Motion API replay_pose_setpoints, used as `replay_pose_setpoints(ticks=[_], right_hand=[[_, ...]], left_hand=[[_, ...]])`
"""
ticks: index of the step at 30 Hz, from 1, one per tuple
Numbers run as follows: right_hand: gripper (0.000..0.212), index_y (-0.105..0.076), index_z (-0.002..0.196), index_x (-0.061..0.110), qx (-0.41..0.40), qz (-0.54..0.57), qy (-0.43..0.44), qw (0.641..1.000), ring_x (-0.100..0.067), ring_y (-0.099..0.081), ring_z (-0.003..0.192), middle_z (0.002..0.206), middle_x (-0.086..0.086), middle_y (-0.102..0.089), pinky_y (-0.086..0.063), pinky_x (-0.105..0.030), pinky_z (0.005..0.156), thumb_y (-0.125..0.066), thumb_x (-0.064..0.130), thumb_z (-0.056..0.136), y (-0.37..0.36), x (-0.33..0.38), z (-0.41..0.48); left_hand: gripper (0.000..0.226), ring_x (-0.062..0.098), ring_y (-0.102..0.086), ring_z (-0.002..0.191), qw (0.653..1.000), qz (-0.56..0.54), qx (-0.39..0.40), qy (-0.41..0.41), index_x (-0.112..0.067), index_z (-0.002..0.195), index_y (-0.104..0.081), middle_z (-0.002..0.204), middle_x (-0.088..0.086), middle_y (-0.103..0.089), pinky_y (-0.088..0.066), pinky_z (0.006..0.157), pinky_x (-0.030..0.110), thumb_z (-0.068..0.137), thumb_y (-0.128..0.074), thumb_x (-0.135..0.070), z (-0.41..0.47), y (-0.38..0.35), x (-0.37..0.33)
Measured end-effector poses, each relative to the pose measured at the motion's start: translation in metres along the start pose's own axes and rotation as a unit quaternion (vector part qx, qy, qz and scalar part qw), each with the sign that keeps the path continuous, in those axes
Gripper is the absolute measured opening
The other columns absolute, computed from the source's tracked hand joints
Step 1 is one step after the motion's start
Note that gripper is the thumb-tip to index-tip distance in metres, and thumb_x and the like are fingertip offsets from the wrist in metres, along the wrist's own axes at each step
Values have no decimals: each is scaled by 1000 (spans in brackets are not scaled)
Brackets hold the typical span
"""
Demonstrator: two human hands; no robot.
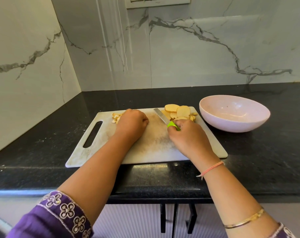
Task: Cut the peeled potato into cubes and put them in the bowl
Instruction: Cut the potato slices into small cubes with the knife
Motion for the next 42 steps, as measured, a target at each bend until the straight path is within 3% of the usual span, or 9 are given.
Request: replay_pose_setpoints(ticks=[5,8,13,20,25,29,34,38,42], right_hand=[[29,-52,67,10,5,24,5,1000,-17,-35,52,54,-3,-38,-25,-29,50,-46,25,92,-1,1,-1],[30,-54,69,5,6,45,-5,999,-17,-35,53,54,-3,-38,-25,-29,51,-47,24,91,-1,-3,1],[30,-52,62,12,41,140,-65,987,-16,-34,47,53,-3,-38,-30,-22,45,-49,22,91,-5,-13,6],[28,-55,92,-14,14,295,-143,945,-17,-32,49,55,-6,-34,-25,-16,34,-48,14,89,-2,-31,4],[23,-57,70,12,-16,342,-160,926,-15,-32,45,47,1,-36,-25,-18,35,-47,14,90,3,-32,1],[22,-58,70,13,-27,355,-166,920,-16,-32,45,47,1,-36,-24,-19,36,-47,13,90,3,-29,-2],[23,-60,72,11,-40,352,-158,922,-16,-33,46,49,-1,-36,-25,-20,35,-46,14,90,7,-28,-2],[27,-60,67,20,-44,332,-151,930,-16,-35,47,51,-1,-40,-28,-22,39,-46,17,90,9,-27,-2],[28,-58,65,22,-50,304,-146,940,-17,-37,51,54,-1,-42,-30,-25,44,-46,18,90,11,-33,0]], left_hand=[[26,29,-50,101,993,39,-7,114,-5,97,-71,98,10,-68,-40,73,33,94,-47,-14,2,4,40],[24,27,-51,108,991,5,-13,131,-11,104,-71,110,8,-65,-41,79,30,93,-49,-6,1,7,47],[32,21,-59,96,987,-56,-61,136,-12,107,-67,113,6,-62,-40,74,23,90,-48,7,-1,18,49],[39,24,-53,112,988,-59,-82,120,-14,118,-62,119,5,-62,-45,81,30,91,-38,2,-2,22,34],[31,20,-53,115,994,-89,-31,55,-16,122,-60,123,2,-61,-45,92,28,96,-46,-11,9,13,-1],[40,16,-52,120,984,-161,47,60,-18,135,-48,132,1,-56,-41,93,24,96,-53,-25,17,-7,-22],[52,19,-42,131,959,-260,103,52,-22,144,-35,145,3,-43,-38,96,27,95,-49,-12,28,-24,-44],[48,11,-50,111,938,-326,113,41,-15,140,-41,136,3,-51,-39,84,20,93,-43,-5,29,-33,-54],[46,14,-56,110,926,-360,107,49,-17,138,-45,130,2,-57,-46,86,22,93,-45,-7,32,-45,-54]])
Point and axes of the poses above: each hand's wrist, its own z-axis towards the middle knuckle, its own y-axis out of the back of the hand, x = y × z, the point moved 9 cm from there along z, towards the middle knuckle
